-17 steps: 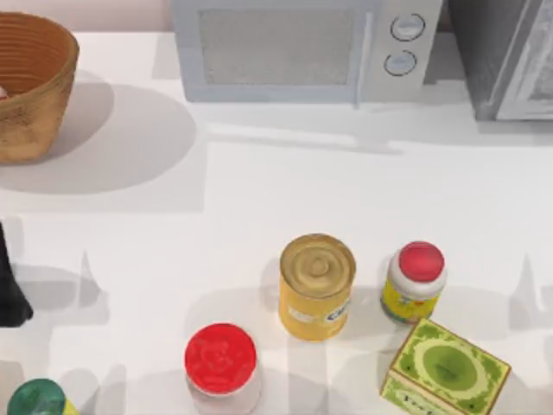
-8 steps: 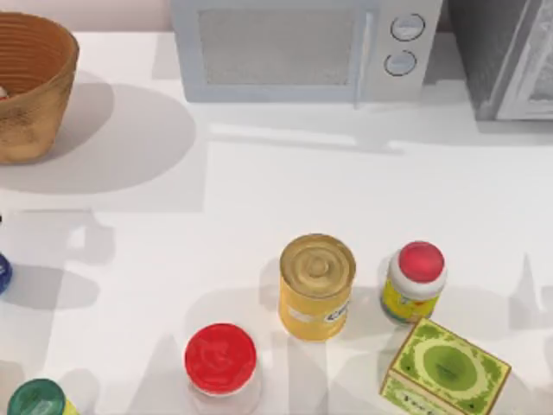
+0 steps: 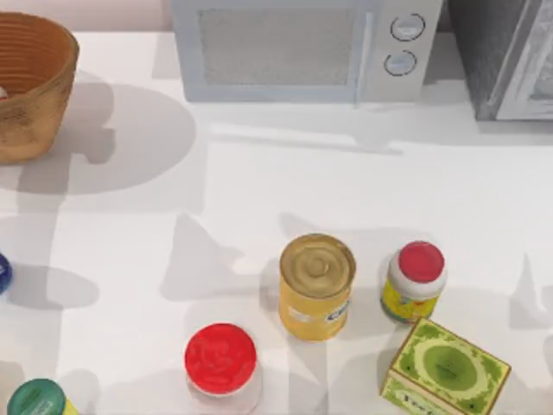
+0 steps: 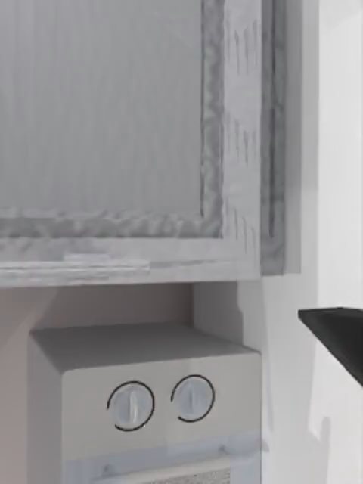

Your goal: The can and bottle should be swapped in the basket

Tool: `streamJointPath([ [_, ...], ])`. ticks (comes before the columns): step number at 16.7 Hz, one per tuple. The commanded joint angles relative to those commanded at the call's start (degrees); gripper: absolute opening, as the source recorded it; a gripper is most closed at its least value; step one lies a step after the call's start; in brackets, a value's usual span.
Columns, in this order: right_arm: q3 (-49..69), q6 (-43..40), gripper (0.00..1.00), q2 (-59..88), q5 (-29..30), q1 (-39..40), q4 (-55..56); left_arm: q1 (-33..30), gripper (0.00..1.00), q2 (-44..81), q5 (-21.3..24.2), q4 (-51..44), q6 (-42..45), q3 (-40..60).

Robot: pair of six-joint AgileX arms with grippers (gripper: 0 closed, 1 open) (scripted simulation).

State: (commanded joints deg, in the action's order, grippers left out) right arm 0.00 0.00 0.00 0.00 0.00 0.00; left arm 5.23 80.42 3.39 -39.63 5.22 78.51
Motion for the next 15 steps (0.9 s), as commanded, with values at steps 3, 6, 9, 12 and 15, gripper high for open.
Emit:
streamJointPath([
  [3,0.0,0.0,1.0,0.0,0.0,0.0,0.0,1.3,1.0,16.8,0.6,-8.3,1.5,16.7],
  [6,0.0,0.0,1.0,0.0,0.0,0.0,0.0,2.5,1.0,32.5,1.2,-16.4,3.0,31.8],
  [9,0.0,0.0,1.0,0.0,0.0,0.0,0.0,3.5,1.0,46.1,1.6,-23.6,4.4,44.4],
  [12,0.0,0.0,1.0,0.0,0.0,0.0,0.0,4.4,1.0,56.5,1.9,-29.3,5.4,53.6],
  [15,0.0,0.0,1.0,0.0,0.0,0.0,0.0,4.9,1.0,62.8,2.1,-32.8,6.1,59.0],
])
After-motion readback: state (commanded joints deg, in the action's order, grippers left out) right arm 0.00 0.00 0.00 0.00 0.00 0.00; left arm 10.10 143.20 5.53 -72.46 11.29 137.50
